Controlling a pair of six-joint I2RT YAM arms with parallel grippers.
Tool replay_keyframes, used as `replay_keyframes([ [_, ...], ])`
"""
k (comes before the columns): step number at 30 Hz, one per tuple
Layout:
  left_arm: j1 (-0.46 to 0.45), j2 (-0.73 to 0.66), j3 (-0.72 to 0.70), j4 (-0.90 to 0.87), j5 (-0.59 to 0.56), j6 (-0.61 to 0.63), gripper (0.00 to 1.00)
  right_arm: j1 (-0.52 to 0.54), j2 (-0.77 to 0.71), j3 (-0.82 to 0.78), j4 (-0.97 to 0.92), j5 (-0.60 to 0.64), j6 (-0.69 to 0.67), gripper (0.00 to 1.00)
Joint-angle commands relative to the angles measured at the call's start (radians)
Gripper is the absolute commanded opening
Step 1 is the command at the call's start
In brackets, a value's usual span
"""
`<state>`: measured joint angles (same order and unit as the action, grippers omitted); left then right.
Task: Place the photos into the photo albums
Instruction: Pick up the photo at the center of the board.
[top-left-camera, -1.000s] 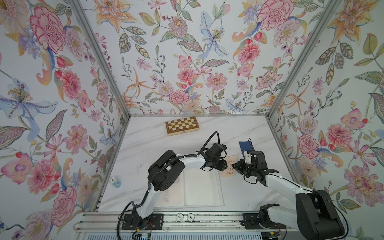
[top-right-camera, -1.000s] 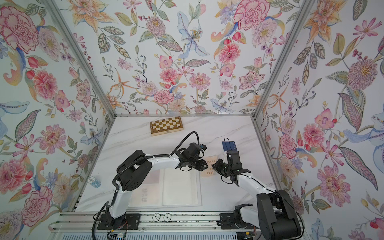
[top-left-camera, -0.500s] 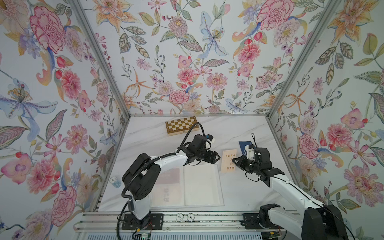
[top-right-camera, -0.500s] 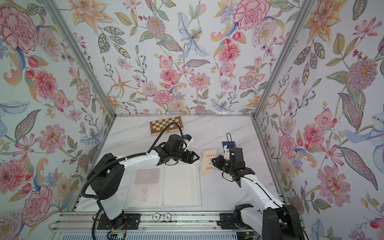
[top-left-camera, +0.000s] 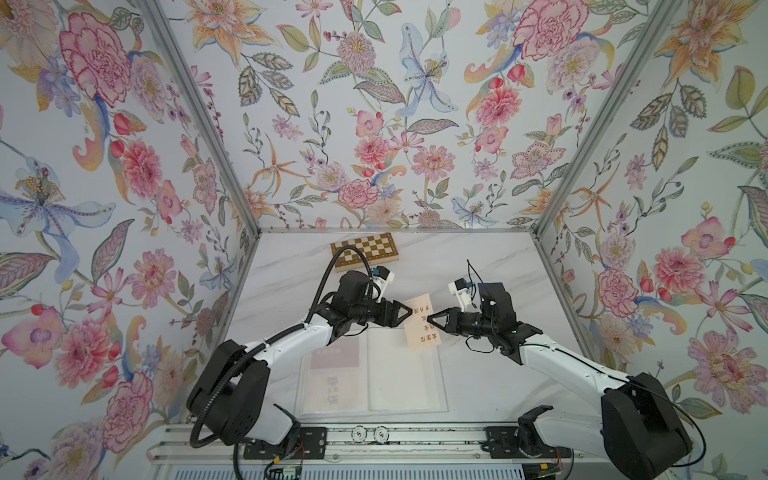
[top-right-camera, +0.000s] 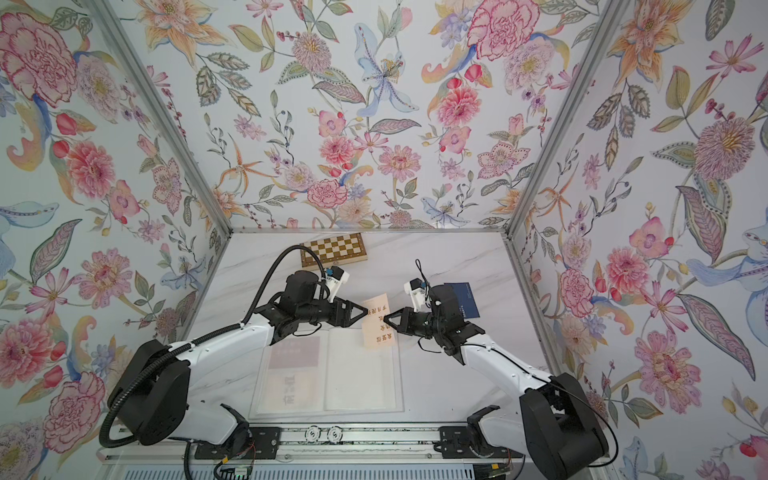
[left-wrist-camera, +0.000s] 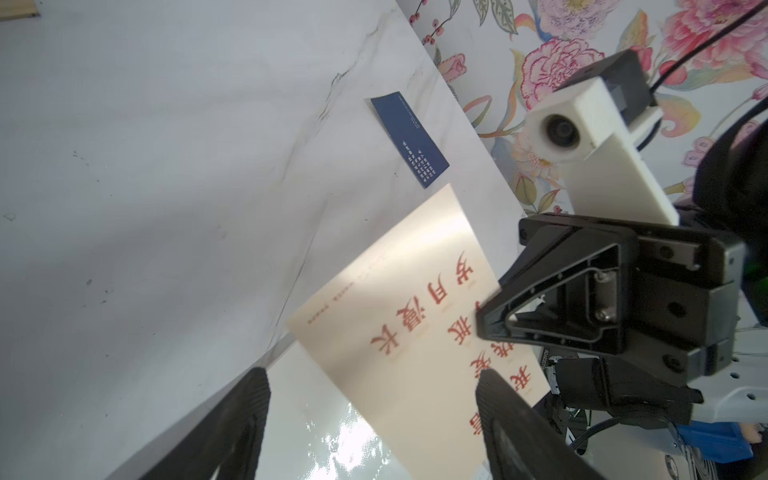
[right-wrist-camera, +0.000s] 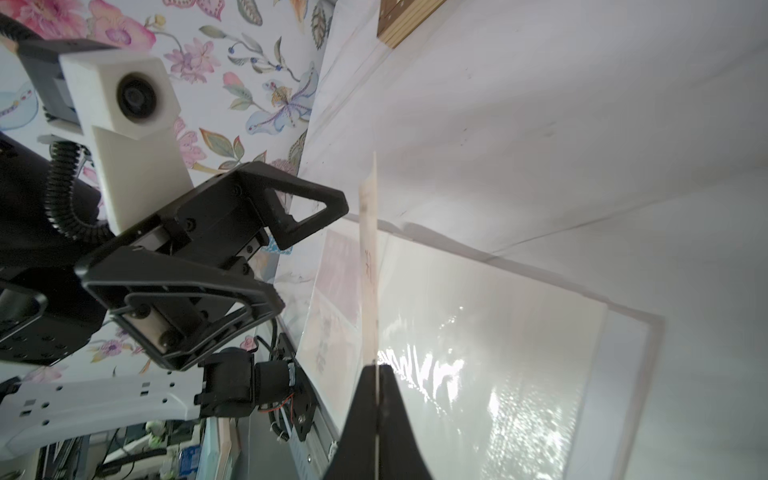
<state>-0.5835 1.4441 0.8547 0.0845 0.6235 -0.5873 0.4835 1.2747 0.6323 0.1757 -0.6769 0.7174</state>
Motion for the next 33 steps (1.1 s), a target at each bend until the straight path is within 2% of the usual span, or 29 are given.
replay_keyframes([
  [1,0.015,-0.035,-0.023,-0.016,0.042,0.013,0.78,0.036,0.049,0.041,0.075,-0.047,0.002,0.00],
  [7,0.049,-0.082,-0.057,-0.075,-0.008,0.012,0.78,0.078,0.072,0.075,0.093,-0.041,0.014,0.00],
  [12,0.084,-0.112,-0.092,-0.071,-0.021,-0.005,0.79,0.072,0.048,0.059,0.063,-0.010,-0.003,0.00],
  [15,0.089,-0.112,-0.094,-0.065,-0.005,-0.009,0.79,0.070,0.039,0.046,0.085,-0.027,0.001,0.00],
  [23,0.089,-0.084,-0.098,0.041,0.120,-0.065,0.77,0.096,0.102,0.056,0.153,-0.129,-0.005,0.00],
  [28,0.089,-0.090,-0.104,0.049,0.141,-0.070,0.69,0.101,0.129,0.056,0.170,-0.152,-0.012,0.00],
  [33,0.089,-0.090,-0.111,0.059,0.154,-0.084,0.51,0.096,0.146,0.061,0.162,-0.158,-0.028,0.00],
])
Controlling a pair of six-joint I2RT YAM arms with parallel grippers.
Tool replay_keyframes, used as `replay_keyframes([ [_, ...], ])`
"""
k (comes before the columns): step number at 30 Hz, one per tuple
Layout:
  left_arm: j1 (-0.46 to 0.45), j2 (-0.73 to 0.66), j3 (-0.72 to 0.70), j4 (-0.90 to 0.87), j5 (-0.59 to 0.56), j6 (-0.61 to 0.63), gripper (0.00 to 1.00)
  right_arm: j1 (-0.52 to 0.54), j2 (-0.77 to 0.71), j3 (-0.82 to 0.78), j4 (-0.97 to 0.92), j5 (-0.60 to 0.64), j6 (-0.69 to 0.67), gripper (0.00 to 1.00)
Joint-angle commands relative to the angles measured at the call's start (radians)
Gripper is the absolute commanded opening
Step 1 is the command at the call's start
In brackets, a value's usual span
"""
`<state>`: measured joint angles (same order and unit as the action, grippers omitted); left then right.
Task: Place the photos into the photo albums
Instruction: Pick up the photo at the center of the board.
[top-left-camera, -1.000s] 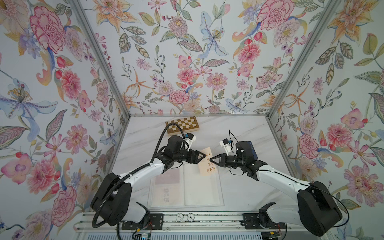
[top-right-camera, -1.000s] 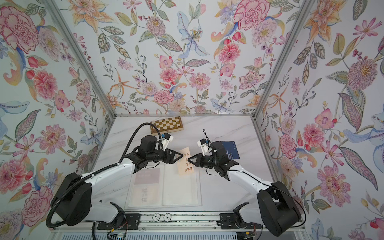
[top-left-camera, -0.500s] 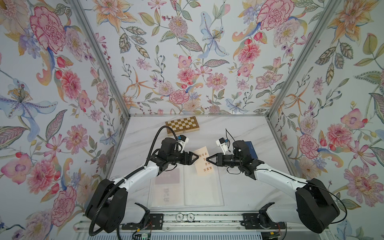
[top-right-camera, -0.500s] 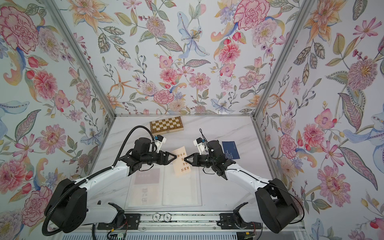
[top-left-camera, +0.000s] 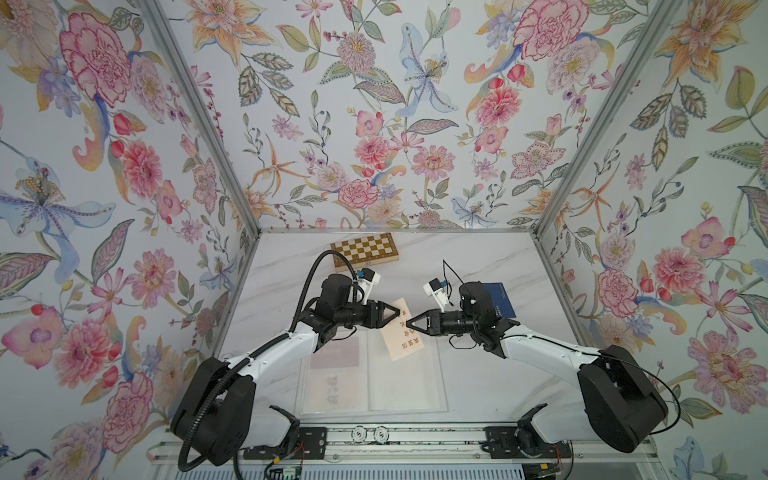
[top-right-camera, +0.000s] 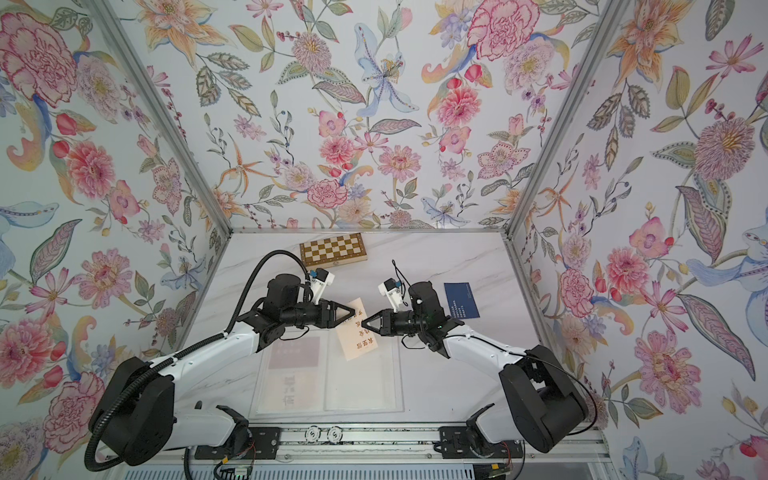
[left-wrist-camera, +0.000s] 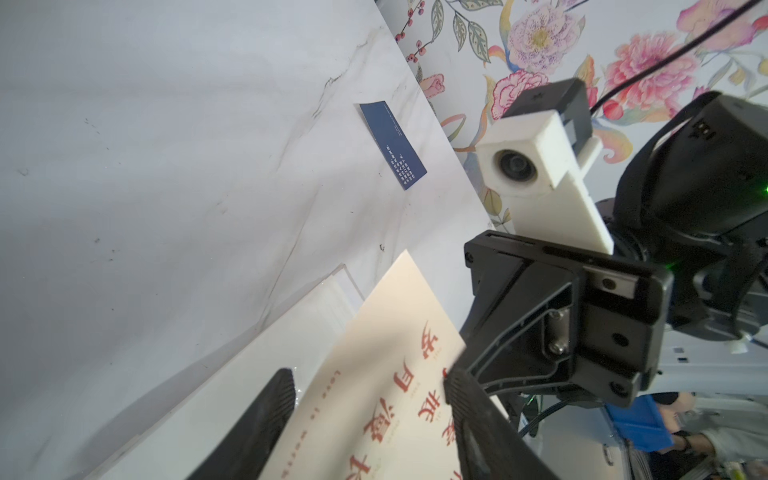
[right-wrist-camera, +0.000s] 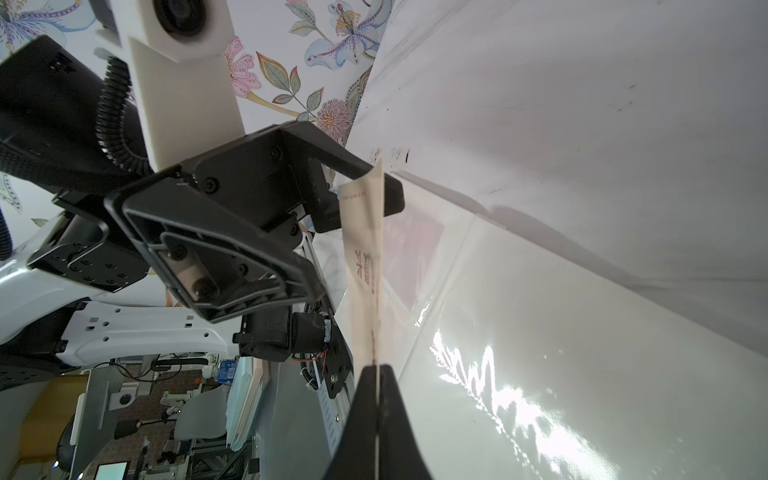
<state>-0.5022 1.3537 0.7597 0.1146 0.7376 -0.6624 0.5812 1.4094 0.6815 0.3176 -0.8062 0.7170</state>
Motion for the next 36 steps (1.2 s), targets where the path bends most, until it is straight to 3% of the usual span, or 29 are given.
replay_keyframes([
  [1,0.007,0.001,-0.015,0.027,0.042,-0.007,0.47,-0.004,0.016,0.013,0.020,-0.031,-0.029,0.00],
  [10,0.005,-0.002,-0.013,0.008,0.032,0.005,0.15,-0.023,0.030,0.032,0.003,-0.044,-0.042,0.00],
  [16,0.005,-0.001,-0.007,0.010,0.032,0.005,0.00,-0.029,0.028,0.031,0.009,-0.045,-0.032,0.00],
  [18,0.005,-0.004,-0.007,0.015,0.021,0.002,0.00,-0.029,0.030,0.031,0.017,-0.044,-0.026,0.06],
  [20,0.005,-0.009,-0.006,0.017,0.007,0.000,0.00,-0.029,0.031,0.030,0.021,-0.041,-0.020,0.28],
  [23,0.010,-0.025,-0.005,0.011,-0.021,-0.004,0.00,-0.038,0.015,0.017,0.015,-0.016,-0.010,0.43],
  [28,0.056,-0.066,-0.021,0.021,-0.061,-0.038,0.00,-0.072,-0.095,-0.025,-0.076,0.168,-0.023,0.52],
  [36,0.181,-0.114,-0.115,0.215,-0.060,-0.229,0.00,-0.008,-0.180,-0.041,-0.105,0.337,0.016,0.54],
])
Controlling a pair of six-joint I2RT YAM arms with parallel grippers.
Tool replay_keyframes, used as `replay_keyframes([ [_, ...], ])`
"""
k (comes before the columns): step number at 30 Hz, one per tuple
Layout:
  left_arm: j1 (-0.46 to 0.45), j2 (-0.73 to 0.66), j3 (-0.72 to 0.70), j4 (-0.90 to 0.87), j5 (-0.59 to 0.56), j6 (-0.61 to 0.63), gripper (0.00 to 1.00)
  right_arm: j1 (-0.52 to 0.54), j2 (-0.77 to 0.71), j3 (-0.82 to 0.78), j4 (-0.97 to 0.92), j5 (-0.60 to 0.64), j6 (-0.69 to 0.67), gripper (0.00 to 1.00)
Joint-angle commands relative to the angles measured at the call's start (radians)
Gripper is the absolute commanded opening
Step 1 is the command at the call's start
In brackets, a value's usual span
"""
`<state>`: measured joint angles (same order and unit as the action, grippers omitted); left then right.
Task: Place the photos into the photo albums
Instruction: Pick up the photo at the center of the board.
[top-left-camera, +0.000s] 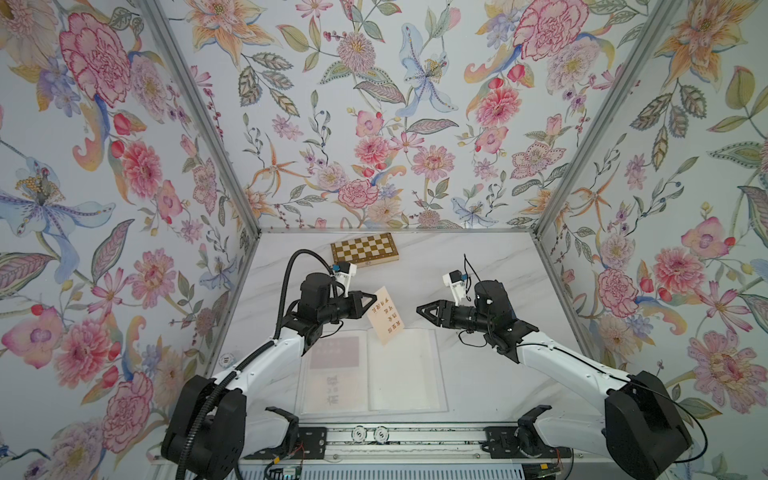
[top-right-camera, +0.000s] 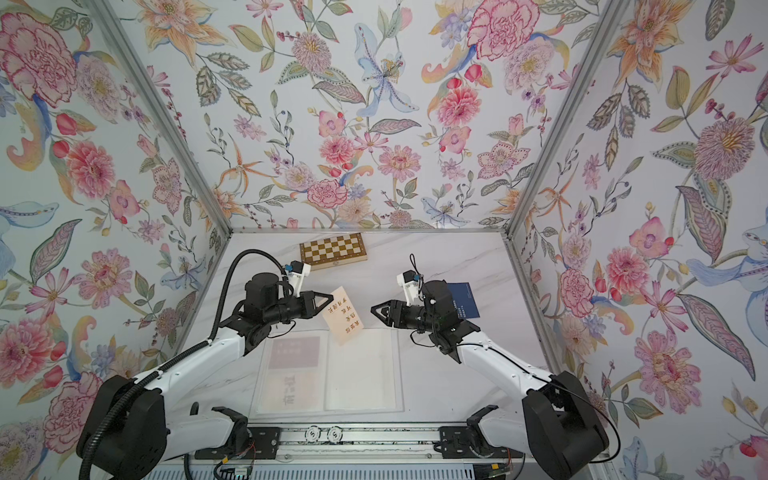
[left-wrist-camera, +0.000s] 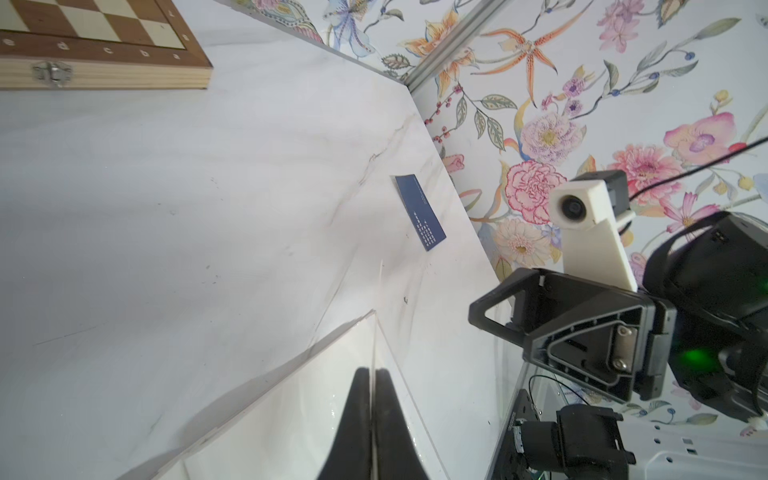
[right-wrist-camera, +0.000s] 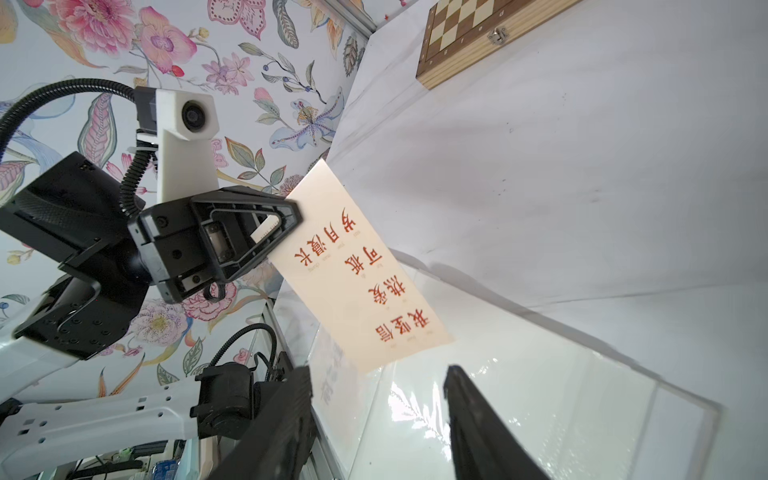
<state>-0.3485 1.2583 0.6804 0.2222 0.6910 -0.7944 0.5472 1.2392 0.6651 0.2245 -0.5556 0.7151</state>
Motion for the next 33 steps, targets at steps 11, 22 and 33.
replay_keyframes([
  [11,0.088,-0.035,-0.103,0.227,-0.010,-0.214,0.00,0.138,0.143,-0.093,0.332,0.100,0.193,0.55],
  [22,0.093,-0.036,-0.128,0.306,-0.008,-0.286,0.00,0.207,0.353,-0.080,0.647,0.103,0.321,0.57],
  [33,0.095,-0.041,-0.147,0.341,-0.002,-0.321,0.00,0.213,0.492,-0.032,0.838,0.077,0.421,0.54],
])
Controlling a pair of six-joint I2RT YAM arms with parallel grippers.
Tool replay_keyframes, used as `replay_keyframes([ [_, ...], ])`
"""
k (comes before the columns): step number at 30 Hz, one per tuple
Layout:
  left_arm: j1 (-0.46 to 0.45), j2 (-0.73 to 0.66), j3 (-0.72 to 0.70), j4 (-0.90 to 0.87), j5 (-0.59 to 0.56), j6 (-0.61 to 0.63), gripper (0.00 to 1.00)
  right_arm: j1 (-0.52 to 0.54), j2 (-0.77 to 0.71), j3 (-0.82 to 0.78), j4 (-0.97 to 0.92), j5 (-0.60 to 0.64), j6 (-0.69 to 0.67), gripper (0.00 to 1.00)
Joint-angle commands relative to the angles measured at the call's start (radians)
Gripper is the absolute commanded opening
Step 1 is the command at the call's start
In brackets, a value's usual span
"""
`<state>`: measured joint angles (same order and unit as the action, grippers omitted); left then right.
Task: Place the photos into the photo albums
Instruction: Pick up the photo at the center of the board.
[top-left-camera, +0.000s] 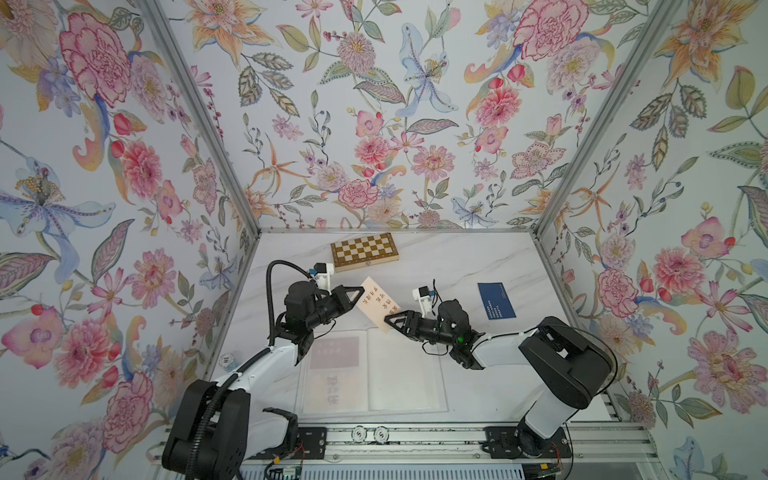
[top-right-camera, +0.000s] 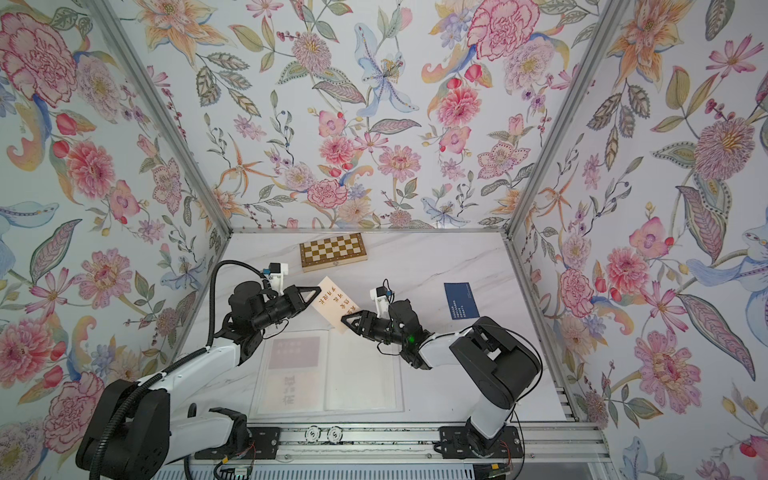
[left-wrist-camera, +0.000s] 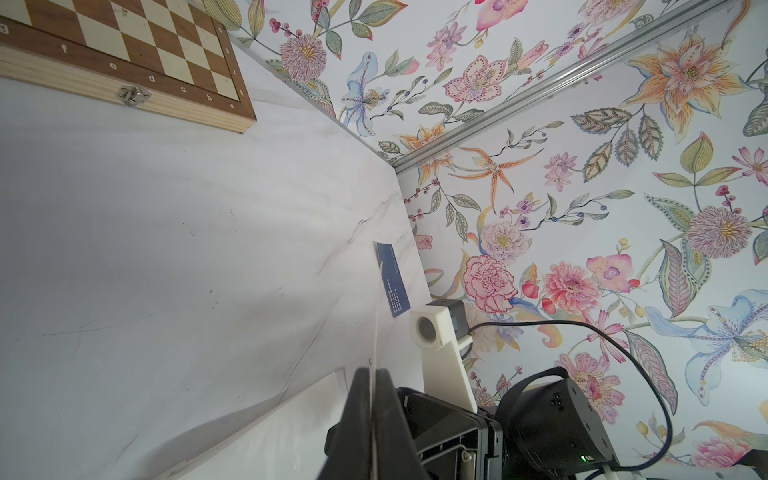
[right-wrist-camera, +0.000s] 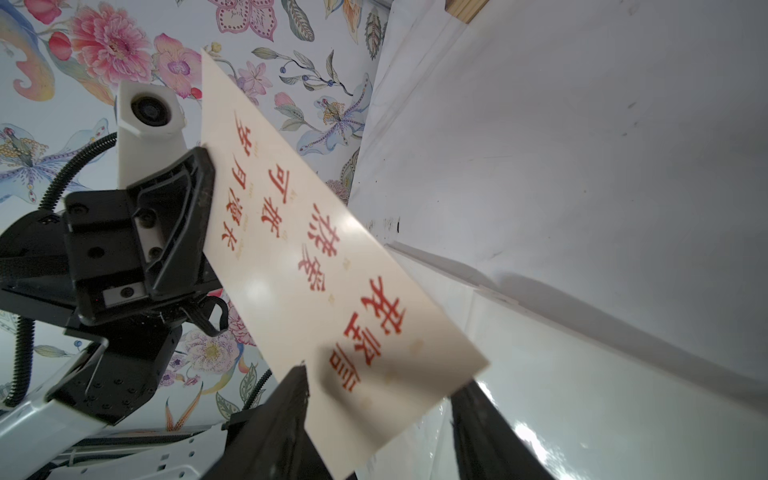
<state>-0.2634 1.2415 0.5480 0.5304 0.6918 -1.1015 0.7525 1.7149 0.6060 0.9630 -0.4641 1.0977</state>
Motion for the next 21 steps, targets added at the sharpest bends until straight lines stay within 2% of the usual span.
replay_keyframes([
  [1,0.010,-0.026,-0.016,0.029,-0.003,-0.015,0.00,0.008,0.022,0.030,0.114,-0.018,0.044,0.52],
  [13,0.011,-0.054,-0.025,-0.082,-0.021,0.052,0.00,0.004,-0.025,0.049,0.133,-0.028,0.048,0.20],
  [19,0.010,-0.072,-0.030,-0.120,-0.018,0.074,0.00,0.003,-0.056,0.047,0.099,-0.019,0.031,0.00],
  [21,0.010,-0.076,-0.033,-0.127,-0.017,0.078,0.00,0.002,-0.066,0.050,0.089,-0.022,0.026,0.00],
])
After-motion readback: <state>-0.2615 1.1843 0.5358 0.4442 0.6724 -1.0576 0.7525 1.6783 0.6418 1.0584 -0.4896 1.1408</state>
